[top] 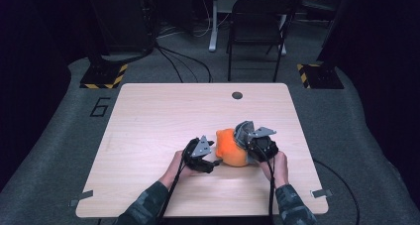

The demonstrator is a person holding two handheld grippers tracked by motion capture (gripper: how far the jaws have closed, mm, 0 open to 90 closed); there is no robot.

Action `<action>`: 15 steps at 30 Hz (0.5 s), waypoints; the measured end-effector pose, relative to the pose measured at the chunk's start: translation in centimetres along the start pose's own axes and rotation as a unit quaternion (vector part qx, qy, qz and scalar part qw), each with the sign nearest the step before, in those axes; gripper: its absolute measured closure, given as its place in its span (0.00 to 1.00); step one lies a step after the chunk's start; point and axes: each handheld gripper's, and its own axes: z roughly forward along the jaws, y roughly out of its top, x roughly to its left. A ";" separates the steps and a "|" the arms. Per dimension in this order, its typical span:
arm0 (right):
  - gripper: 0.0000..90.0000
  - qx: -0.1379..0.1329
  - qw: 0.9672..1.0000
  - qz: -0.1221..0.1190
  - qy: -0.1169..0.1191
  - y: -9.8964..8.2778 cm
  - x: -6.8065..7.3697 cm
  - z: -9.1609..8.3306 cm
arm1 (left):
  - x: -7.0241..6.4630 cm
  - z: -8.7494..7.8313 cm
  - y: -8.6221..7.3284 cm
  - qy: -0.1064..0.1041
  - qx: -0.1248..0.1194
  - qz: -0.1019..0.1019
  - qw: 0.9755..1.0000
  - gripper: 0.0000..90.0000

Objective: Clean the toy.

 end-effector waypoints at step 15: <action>0.79 -0.009 1.000 0.007 0.009 -0.1 -0.2 0.2 | -1.6 1.4 0.0 0.033 -0.004 0.041 0.999 0.60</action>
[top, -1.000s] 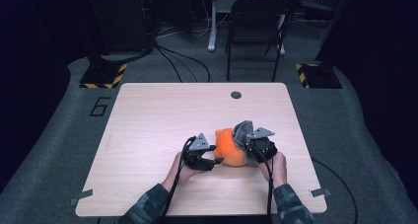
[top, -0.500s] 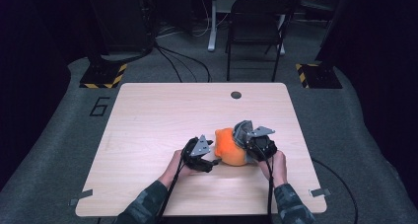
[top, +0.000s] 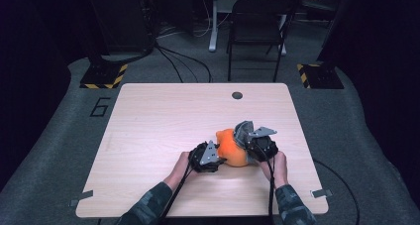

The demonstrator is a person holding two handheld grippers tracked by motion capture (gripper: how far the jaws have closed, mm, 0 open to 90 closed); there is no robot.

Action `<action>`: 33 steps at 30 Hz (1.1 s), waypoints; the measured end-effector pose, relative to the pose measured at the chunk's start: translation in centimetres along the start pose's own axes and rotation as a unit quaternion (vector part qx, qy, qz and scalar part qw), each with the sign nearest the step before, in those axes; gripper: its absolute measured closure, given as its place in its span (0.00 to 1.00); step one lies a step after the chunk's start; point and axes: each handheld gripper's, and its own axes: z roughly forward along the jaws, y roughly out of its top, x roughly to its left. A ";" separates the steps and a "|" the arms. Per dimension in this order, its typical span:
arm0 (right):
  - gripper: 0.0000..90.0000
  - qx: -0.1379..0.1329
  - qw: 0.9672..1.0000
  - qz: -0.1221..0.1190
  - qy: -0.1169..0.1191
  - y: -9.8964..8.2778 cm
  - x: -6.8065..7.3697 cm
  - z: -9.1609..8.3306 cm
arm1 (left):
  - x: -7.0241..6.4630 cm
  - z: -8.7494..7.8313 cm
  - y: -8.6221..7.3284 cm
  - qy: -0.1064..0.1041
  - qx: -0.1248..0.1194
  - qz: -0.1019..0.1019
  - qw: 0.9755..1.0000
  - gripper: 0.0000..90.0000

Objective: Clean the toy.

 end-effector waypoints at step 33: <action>0.78 -0.007 0.997 0.067 -0.045 -2.7 -5.1 -2.8 | 0.5 -0.8 -0.8 0.001 -0.039 -0.082 0.996 0.87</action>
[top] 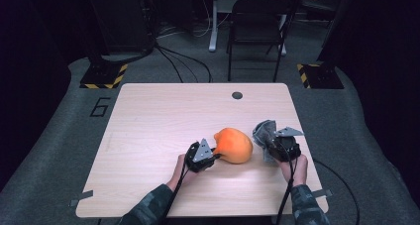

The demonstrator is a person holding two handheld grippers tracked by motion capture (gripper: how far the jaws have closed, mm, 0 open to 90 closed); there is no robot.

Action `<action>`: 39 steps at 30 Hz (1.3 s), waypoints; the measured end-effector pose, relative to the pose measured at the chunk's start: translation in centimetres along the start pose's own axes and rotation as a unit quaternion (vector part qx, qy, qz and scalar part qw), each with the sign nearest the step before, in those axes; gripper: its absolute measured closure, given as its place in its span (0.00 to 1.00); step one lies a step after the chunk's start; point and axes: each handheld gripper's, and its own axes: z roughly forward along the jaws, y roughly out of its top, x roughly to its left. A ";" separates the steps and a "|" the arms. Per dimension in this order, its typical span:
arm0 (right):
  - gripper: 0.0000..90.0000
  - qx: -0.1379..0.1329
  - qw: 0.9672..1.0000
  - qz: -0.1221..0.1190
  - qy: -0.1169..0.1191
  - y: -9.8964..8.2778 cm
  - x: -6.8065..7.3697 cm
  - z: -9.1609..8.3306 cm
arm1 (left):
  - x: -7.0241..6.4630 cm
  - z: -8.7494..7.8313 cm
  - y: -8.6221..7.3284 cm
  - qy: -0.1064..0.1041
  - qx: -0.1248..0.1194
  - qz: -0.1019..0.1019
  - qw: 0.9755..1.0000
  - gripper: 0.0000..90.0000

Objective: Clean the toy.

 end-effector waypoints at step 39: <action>0.77 -0.047 0.992 -0.110 0.041 5.0 11.2 -3.9 | -0.1 -1.9 3.1 -0.060 0.020 -0.278 0.959 0.87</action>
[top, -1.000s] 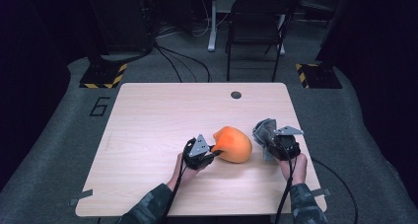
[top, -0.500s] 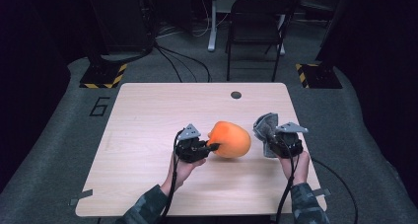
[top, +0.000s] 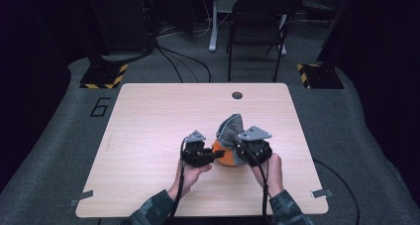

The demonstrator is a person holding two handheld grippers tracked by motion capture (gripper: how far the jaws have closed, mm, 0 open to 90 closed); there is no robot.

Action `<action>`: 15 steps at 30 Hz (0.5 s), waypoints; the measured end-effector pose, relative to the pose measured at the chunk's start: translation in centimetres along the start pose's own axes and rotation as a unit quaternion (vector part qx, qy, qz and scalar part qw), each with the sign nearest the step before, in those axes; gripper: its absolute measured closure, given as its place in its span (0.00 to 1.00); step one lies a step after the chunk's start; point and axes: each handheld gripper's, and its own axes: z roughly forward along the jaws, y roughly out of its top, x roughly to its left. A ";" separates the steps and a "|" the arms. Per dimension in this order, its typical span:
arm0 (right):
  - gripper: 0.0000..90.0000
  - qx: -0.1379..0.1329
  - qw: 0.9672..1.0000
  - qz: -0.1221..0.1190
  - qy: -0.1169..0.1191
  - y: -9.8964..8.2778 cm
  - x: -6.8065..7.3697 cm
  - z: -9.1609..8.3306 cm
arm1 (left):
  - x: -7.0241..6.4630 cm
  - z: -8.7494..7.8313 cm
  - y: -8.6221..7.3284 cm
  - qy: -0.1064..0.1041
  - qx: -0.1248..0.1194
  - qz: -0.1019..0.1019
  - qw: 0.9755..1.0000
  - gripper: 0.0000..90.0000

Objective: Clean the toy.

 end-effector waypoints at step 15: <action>0.77 0.036 0.999 0.034 -0.022 -2.9 -3.4 2.0 | 0.6 0.5 -0.3 -0.019 0.008 -0.008 1.000 0.86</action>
